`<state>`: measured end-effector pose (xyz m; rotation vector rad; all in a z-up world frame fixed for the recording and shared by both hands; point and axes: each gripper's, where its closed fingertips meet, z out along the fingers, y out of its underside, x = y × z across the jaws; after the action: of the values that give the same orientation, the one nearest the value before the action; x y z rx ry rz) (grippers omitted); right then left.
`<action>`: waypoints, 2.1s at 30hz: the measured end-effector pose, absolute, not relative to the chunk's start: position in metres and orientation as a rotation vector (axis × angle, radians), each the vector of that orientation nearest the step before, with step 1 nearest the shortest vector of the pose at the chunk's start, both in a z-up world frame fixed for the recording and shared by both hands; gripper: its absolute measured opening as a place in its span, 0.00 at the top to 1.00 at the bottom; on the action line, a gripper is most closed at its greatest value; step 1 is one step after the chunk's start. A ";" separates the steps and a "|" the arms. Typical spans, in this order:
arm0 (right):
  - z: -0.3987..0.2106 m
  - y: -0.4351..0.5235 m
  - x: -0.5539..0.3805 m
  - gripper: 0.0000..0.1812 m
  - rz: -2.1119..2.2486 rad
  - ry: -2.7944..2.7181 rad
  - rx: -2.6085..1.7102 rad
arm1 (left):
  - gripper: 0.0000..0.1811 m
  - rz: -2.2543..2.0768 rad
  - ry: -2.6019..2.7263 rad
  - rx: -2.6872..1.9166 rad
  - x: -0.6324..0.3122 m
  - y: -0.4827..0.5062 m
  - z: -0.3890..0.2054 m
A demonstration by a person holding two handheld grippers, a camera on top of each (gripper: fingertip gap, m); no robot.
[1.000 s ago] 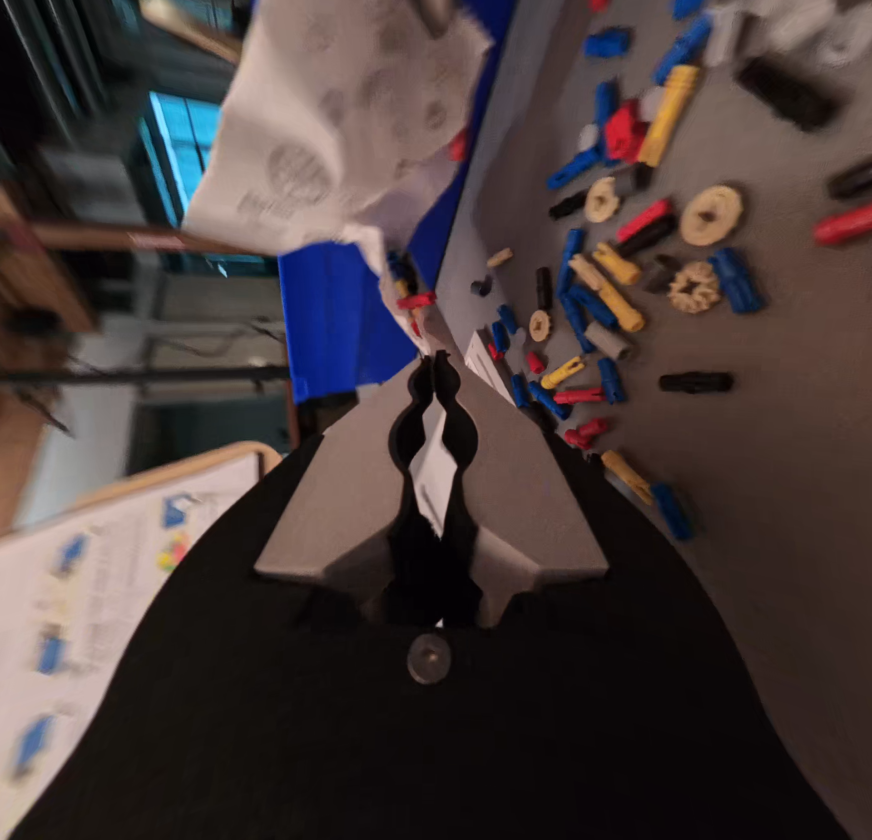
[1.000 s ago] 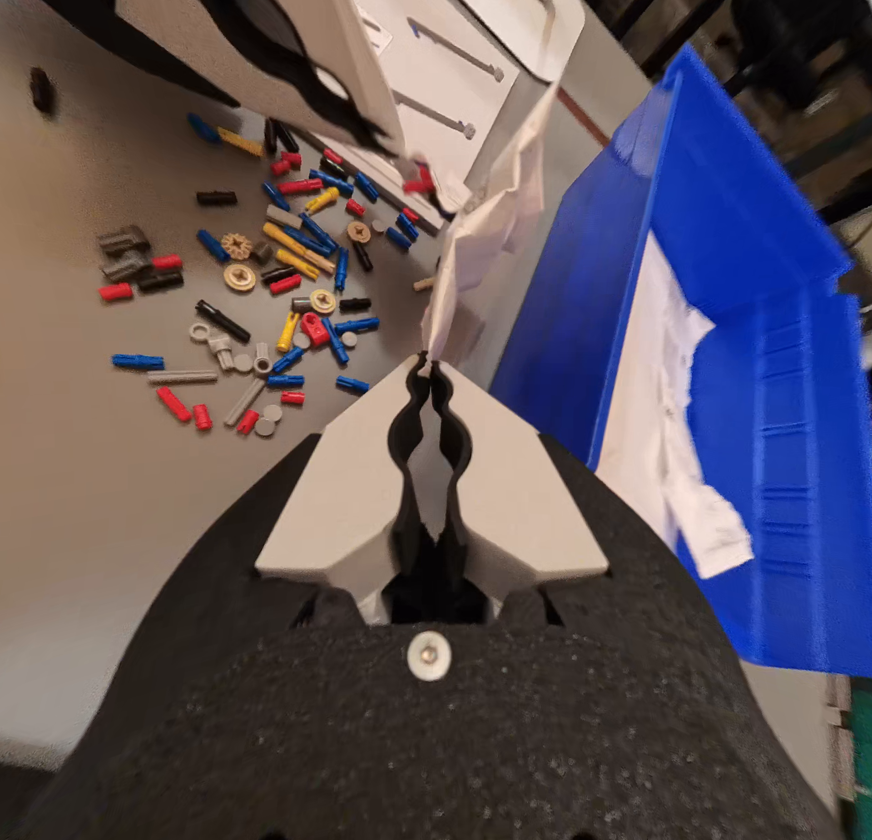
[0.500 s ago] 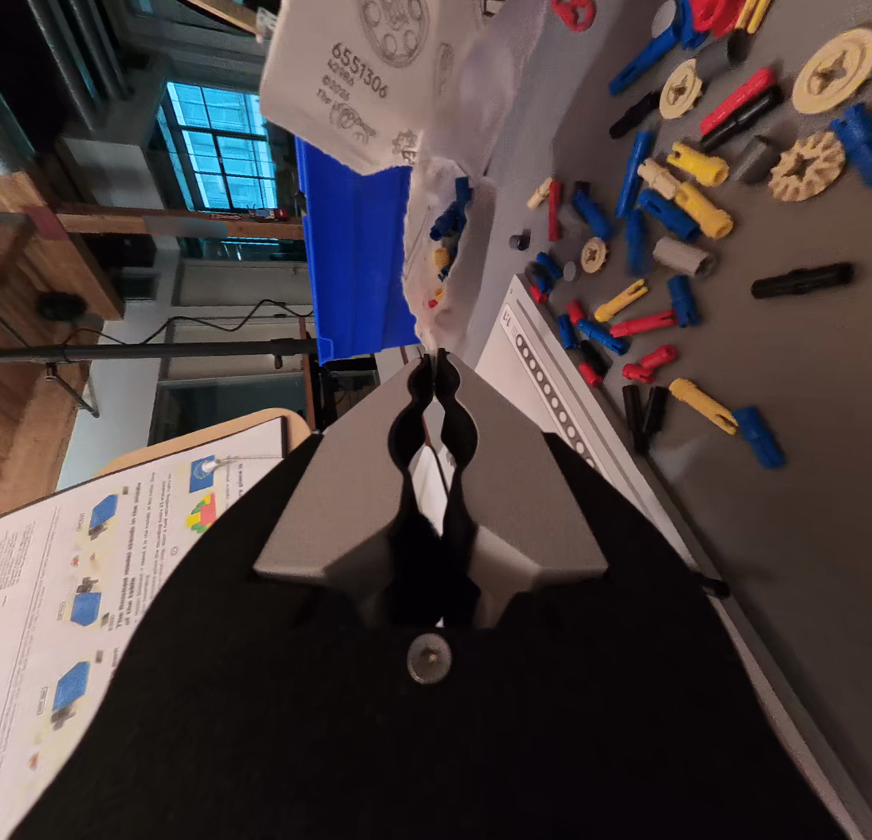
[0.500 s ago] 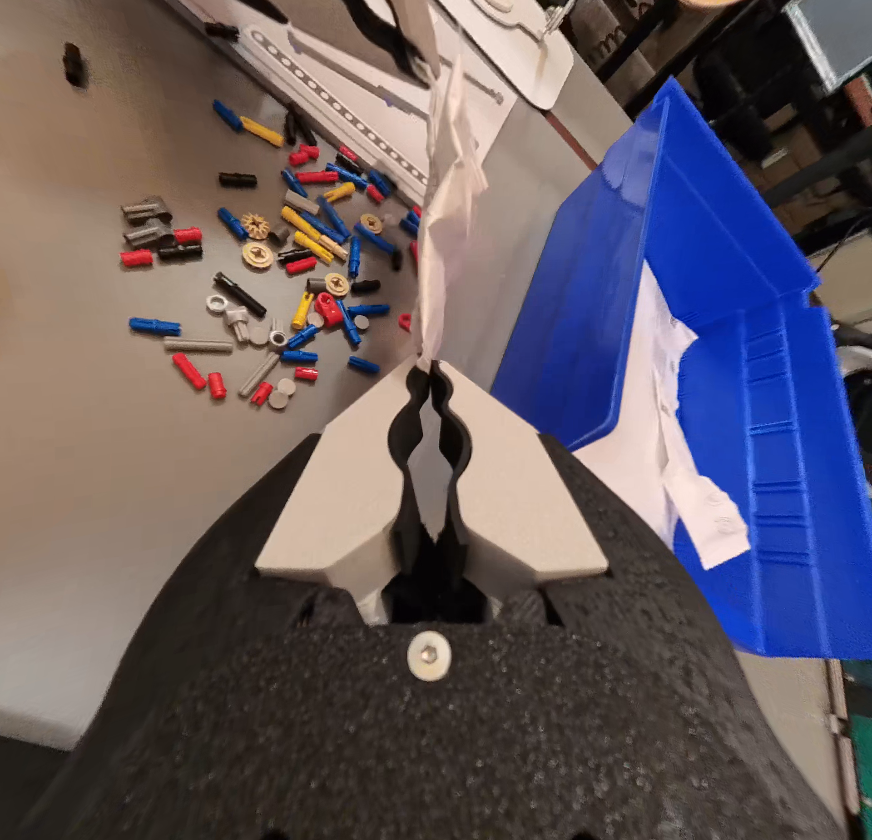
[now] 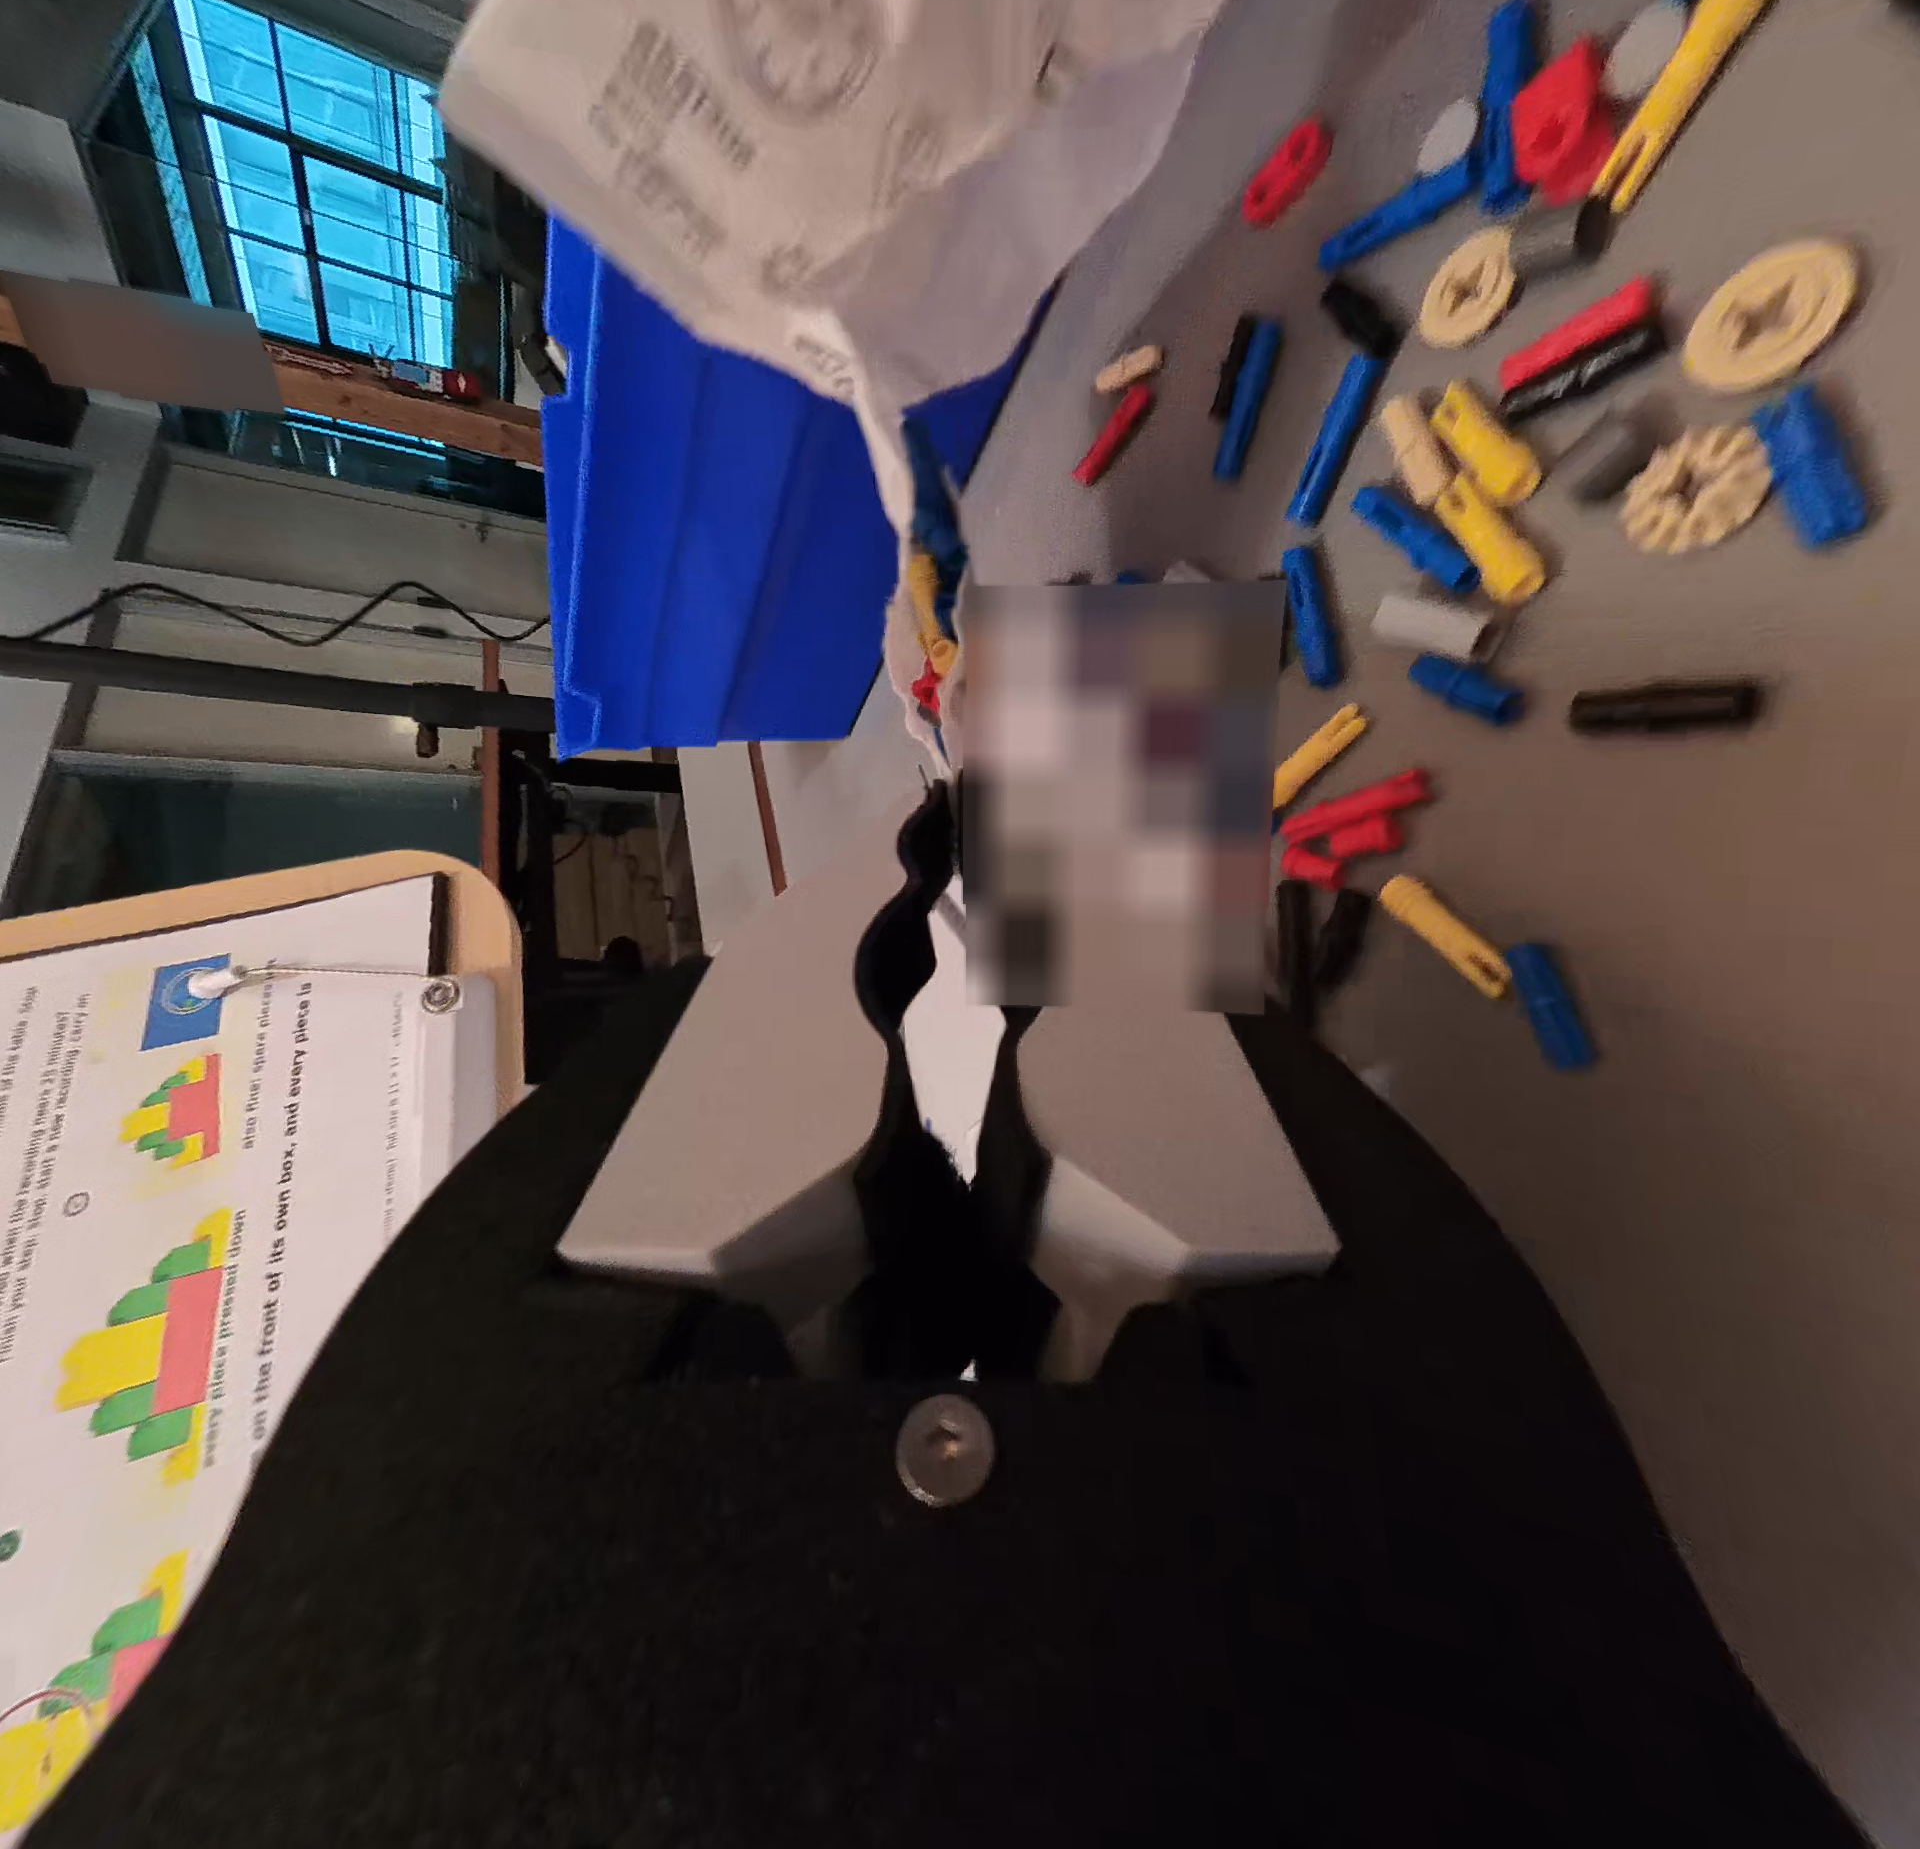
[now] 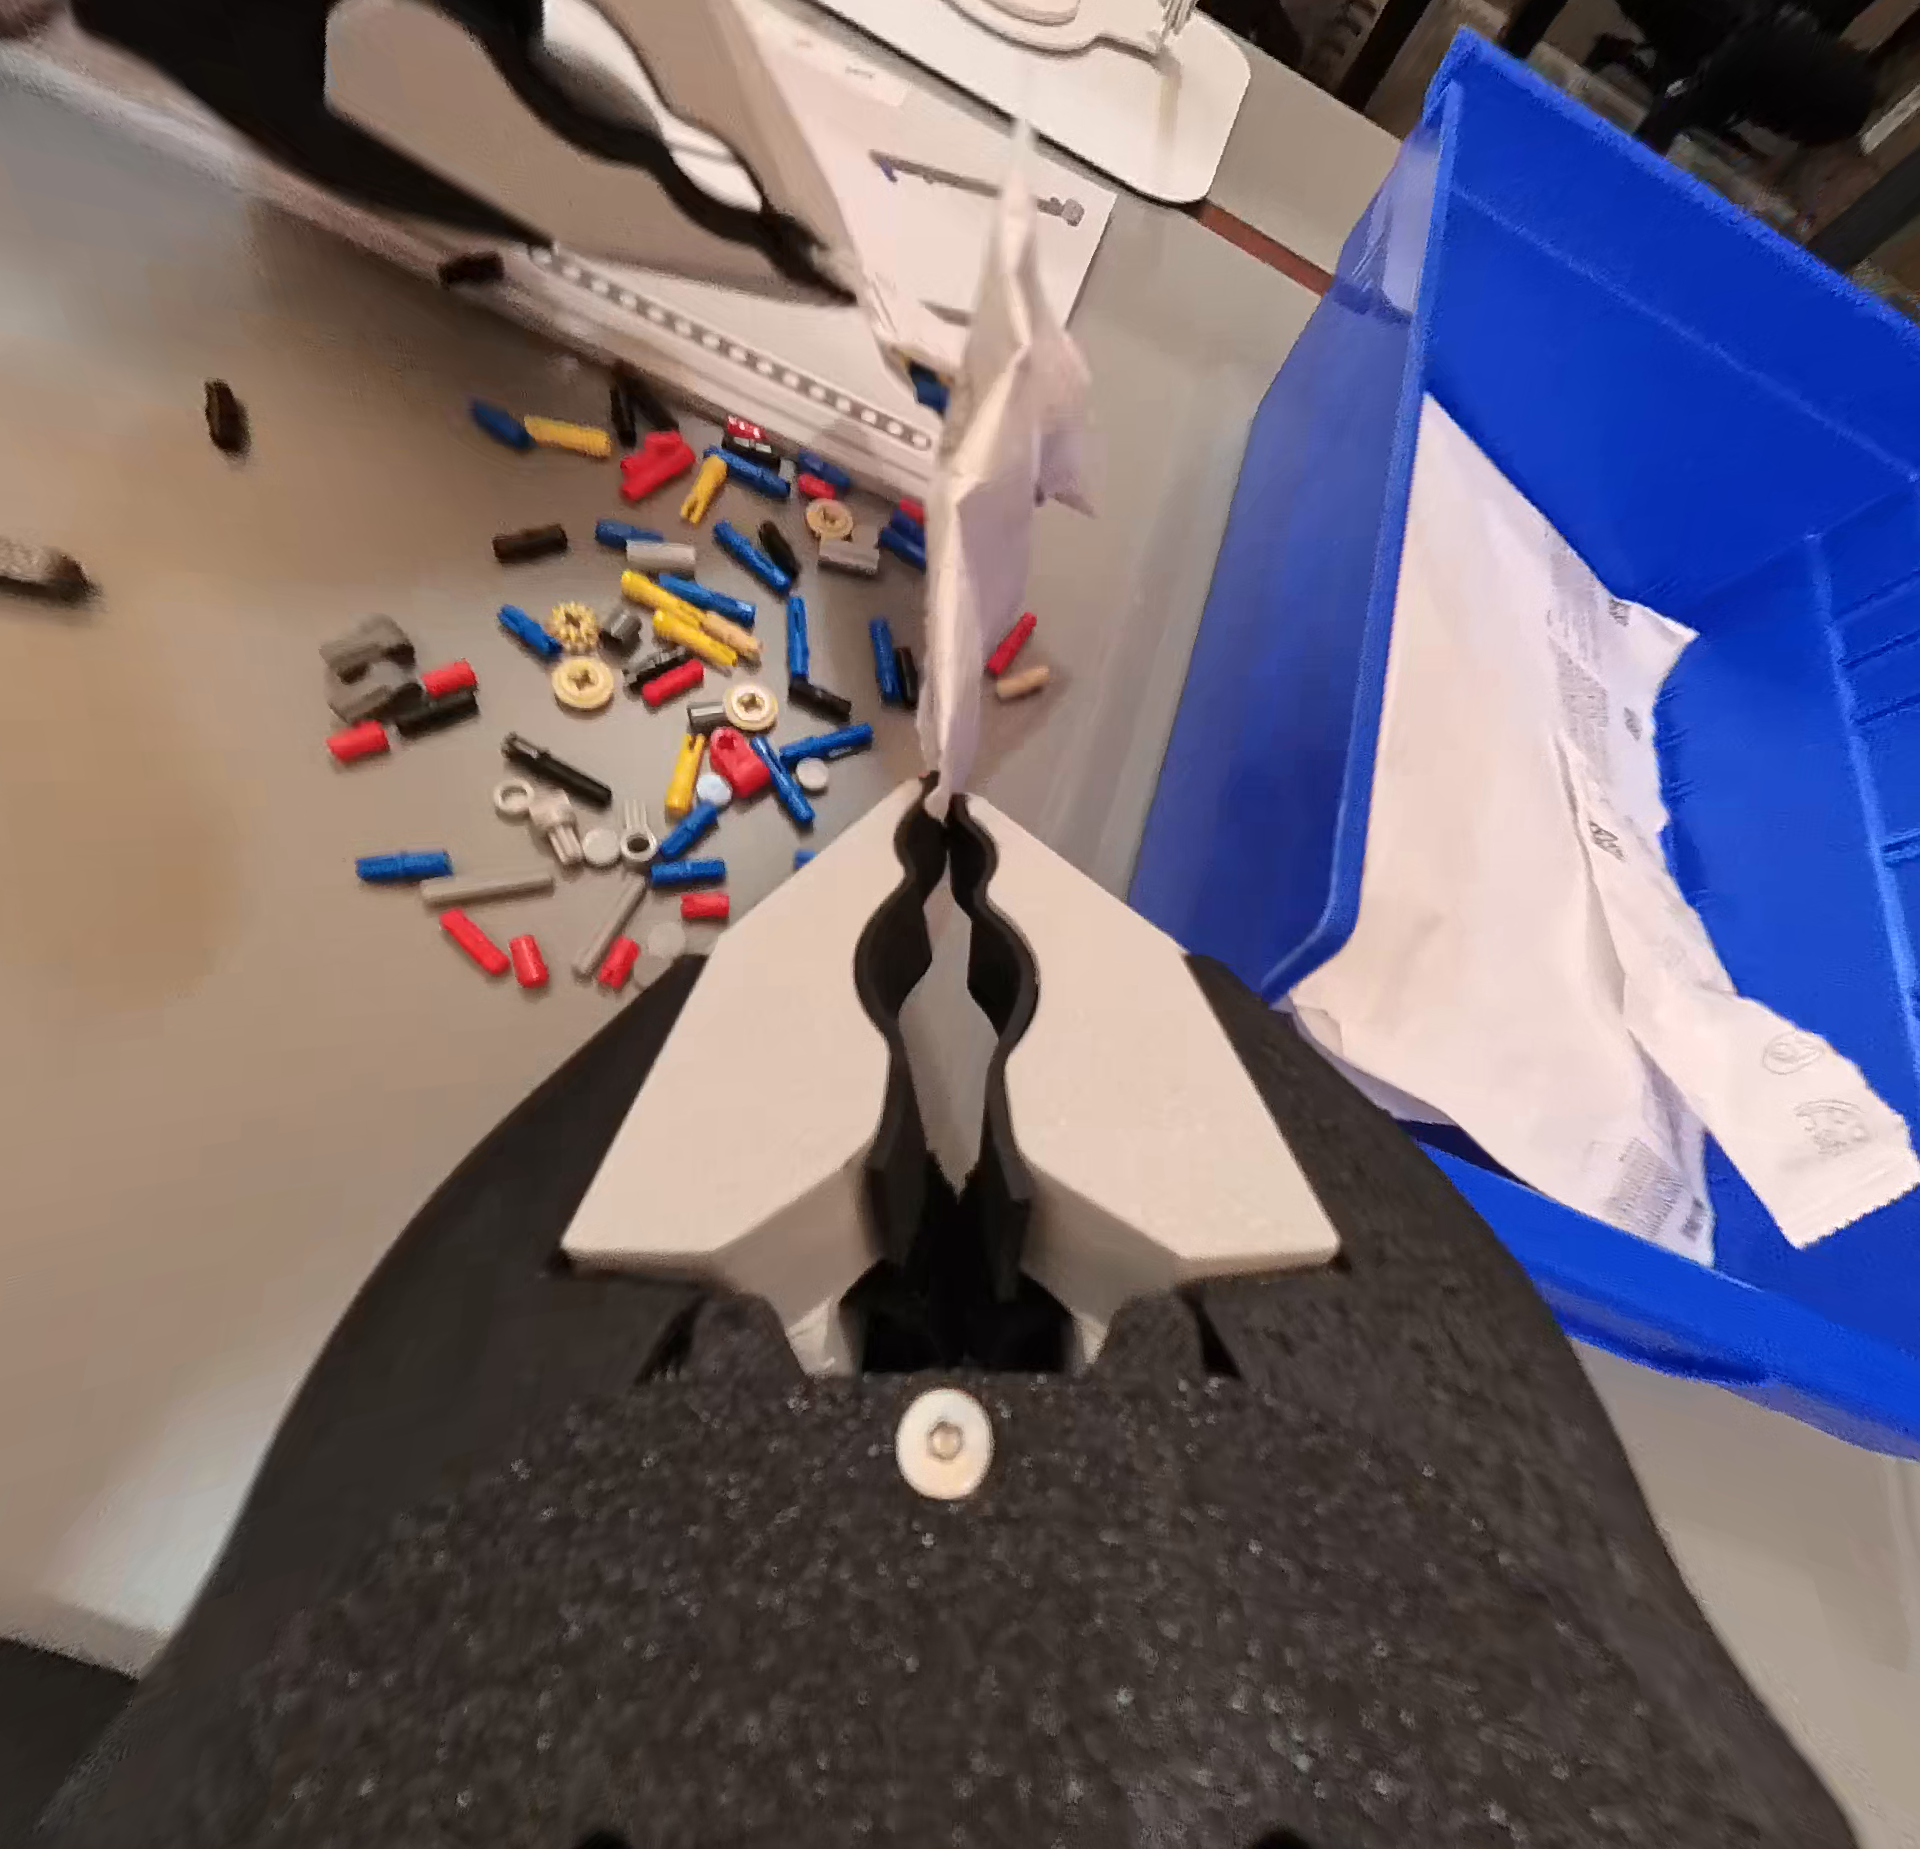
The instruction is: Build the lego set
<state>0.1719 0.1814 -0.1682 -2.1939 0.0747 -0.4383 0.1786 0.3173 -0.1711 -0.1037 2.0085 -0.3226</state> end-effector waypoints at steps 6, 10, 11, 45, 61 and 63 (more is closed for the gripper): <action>-0.151 0.195 0.171 1.00 -0.223 0.241 -2.132 | 1.00 -0.417 2.067 -0.220 0.175 0.301 -0.171; -0.133 0.199 0.163 1.00 0.001 0.300 -2.080 | 1.00 -0.574 2.087 -0.393 0.176 0.306 -0.161; -0.127 0.199 0.160 1.00 0.120 0.348 -2.047 | 1.00 -0.559 2.062 -0.389 0.177 0.311 -0.156; -0.121 0.186 0.186 1.00 -0.163 -0.449 -2.961 | 1.00 -0.265 2.036 -0.136 0.178 0.296 -0.173; -0.112 0.175 0.137 0.79 0.197 -0.047 -2.262 | 1.00 -0.184 1.689 -0.084 0.171 0.317 -0.115; -0.094 0.171 0.134 0.74 0.316 -0.032 -2.160 | 1.00 -0.151 1.624 -0.020 0.164 0.316 -0.105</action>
<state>0.1335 0.1706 -0.0941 -2.1599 -0.0319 0.3156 0.1639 0.3161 -0.1048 -0.0197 1.6240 -0.1514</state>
